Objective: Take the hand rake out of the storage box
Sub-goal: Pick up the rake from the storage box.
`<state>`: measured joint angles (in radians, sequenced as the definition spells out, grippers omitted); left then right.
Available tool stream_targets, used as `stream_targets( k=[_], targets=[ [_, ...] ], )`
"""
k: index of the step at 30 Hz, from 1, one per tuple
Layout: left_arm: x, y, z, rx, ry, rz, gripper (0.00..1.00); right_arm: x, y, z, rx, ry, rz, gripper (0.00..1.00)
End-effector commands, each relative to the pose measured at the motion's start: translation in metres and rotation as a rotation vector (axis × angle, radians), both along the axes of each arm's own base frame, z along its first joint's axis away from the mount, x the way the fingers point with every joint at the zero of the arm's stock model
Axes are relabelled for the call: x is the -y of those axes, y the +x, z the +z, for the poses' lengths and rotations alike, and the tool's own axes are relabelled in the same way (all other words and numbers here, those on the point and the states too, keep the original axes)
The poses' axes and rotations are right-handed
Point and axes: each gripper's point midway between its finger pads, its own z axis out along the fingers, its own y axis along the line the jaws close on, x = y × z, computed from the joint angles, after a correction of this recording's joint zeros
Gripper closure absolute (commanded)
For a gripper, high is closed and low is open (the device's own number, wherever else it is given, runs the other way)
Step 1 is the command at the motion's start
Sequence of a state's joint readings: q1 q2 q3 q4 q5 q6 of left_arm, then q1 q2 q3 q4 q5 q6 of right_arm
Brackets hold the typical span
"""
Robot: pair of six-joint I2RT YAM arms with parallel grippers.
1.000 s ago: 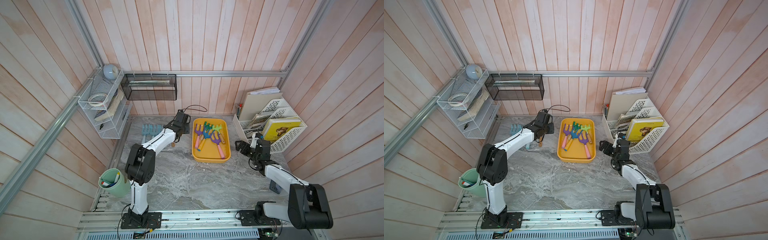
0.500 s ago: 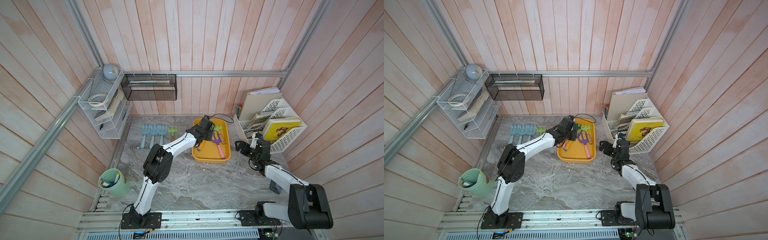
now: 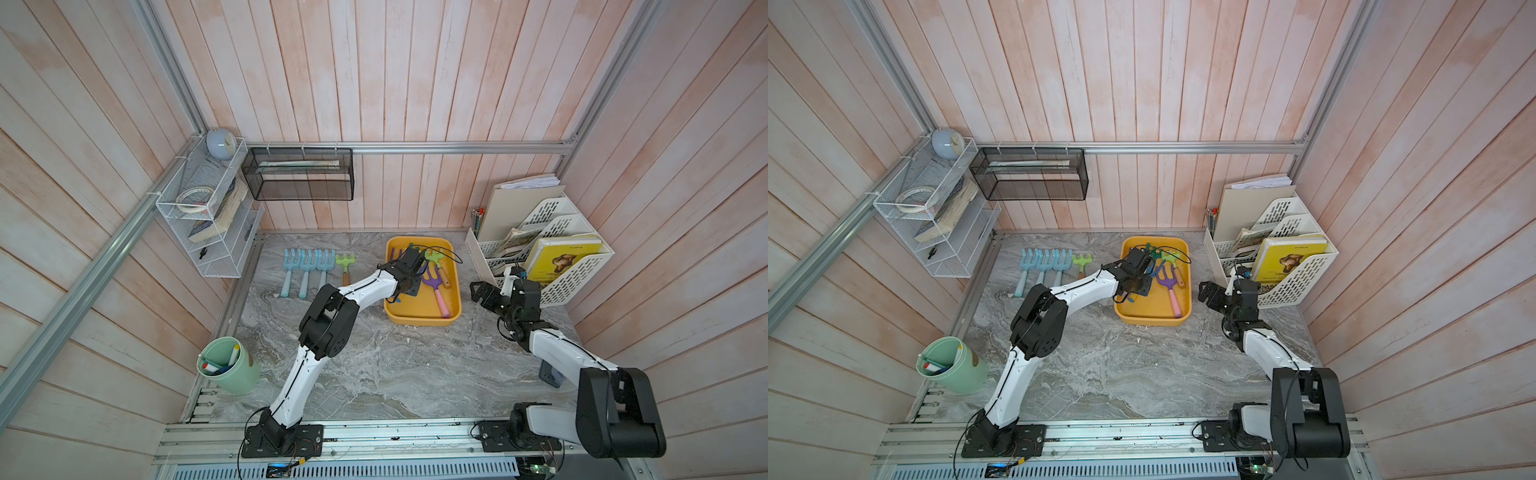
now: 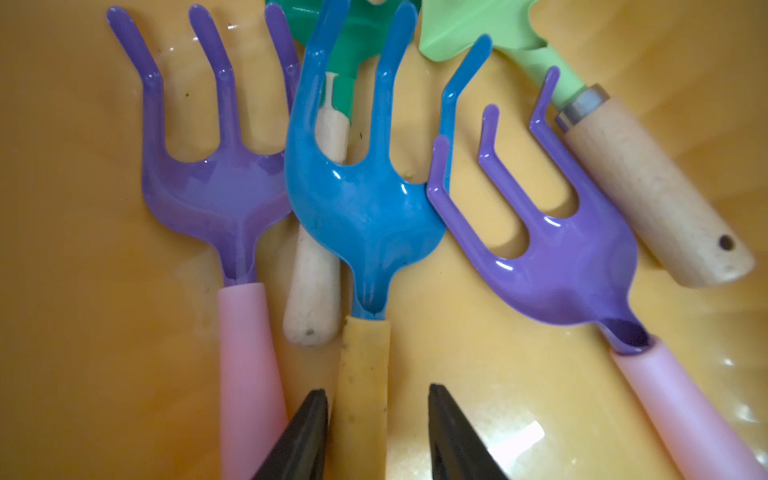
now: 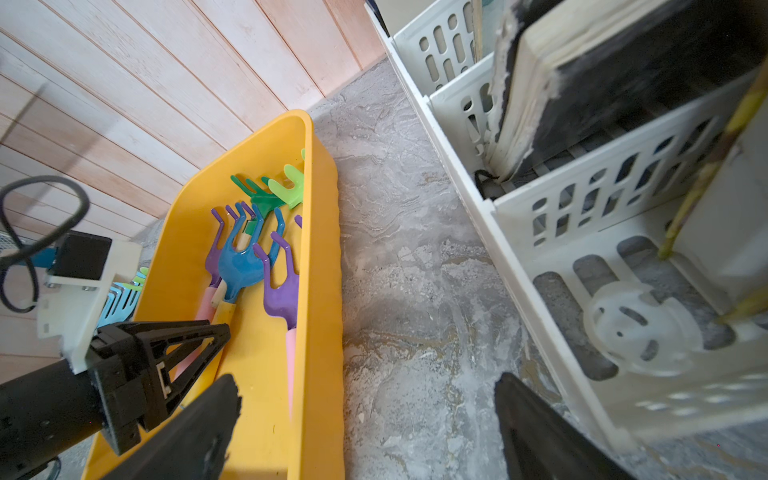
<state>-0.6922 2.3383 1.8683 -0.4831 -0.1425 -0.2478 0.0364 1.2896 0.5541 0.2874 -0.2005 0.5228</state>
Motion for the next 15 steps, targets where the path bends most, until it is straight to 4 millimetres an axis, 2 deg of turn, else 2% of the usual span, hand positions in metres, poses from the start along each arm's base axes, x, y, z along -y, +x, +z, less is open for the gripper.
stream_targets(
  k=[1, 11, 13, 15],
  targets=[
    [-0.002, 0.005, -0.012, -0.004, 0.042, -0.008, 0.57, 0.001, -0.002, -0.005, -0.009, 0.005, -0.005, 0.02],
    [-0.005, 0.007, -0.022, -0.007, 0.085, 0.001, 0.62, 0.001, -0.002, -0.006, -0.009, 0.006, -0.003, 0.02],
    [-0.007, 0.007, -0.024, -0.011, 0.092, 0.000, 0.67, 0.001, -0.002, -0.006, -0.010, 0.006, -0.004, 0.02],
    [-0.005, 0.007, -0.019, -0.001, 0.089, -0.005, 0.78, 0.001, -0.001, -0.006, -0.011, 0.006, -0.003, 0.02]
  ],
)
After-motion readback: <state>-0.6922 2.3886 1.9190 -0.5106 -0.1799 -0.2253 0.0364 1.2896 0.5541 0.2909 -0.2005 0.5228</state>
